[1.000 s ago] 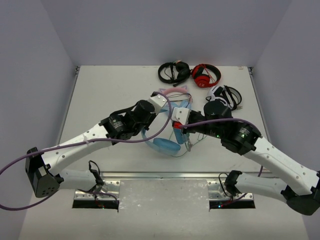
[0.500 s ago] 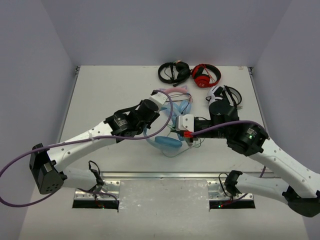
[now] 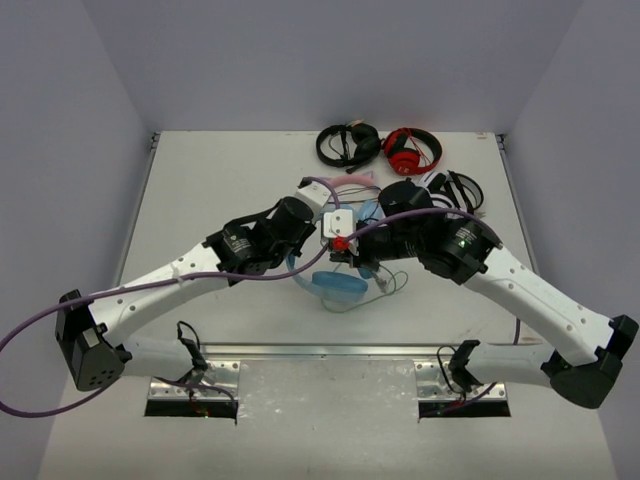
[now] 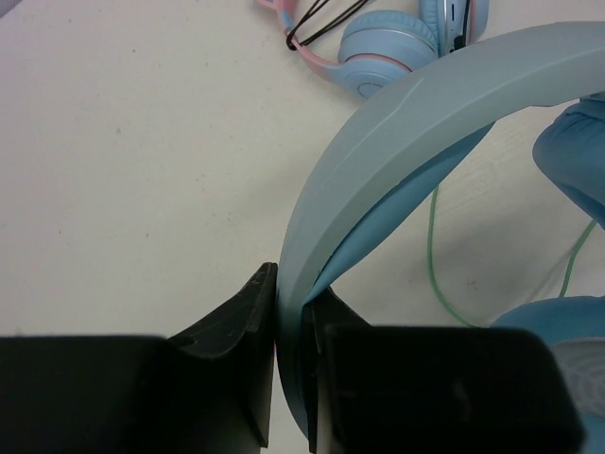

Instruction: Wrap the headphones

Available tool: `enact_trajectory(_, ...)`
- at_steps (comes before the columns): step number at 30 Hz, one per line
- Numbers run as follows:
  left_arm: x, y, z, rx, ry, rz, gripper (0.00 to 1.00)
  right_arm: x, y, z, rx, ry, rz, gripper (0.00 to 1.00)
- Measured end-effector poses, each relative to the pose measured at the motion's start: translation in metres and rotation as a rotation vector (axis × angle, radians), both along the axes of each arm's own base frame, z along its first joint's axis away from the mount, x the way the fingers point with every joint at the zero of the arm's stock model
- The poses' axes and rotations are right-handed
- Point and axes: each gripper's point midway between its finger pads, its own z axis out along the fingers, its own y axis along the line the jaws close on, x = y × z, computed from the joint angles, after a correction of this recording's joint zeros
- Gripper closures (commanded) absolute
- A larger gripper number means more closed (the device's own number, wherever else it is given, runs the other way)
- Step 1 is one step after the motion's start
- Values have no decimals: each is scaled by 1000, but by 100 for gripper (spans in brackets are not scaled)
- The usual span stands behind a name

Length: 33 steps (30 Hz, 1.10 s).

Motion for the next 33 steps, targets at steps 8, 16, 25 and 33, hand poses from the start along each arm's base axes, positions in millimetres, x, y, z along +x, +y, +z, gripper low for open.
enact_trajectory(8, -1, 2, 10, -18, -24, -3, 100, 34, -13, 2, -46, 17, -169, 99)
enact_trajectory(16, 3, 10, 13, -2, -50, 43, 100, 28, -15, 24, -8, 20, -171, 95)
enact_trajectory(25, 12, 42, 23, 15, -127, 252, 100, 36, -58, 42, 7, -58, -352, 89)
enact_trajectory(33, 6, 87, 66, -52, -257, 487, 100, 60, -106, 18, -105, -105, -630, 81)
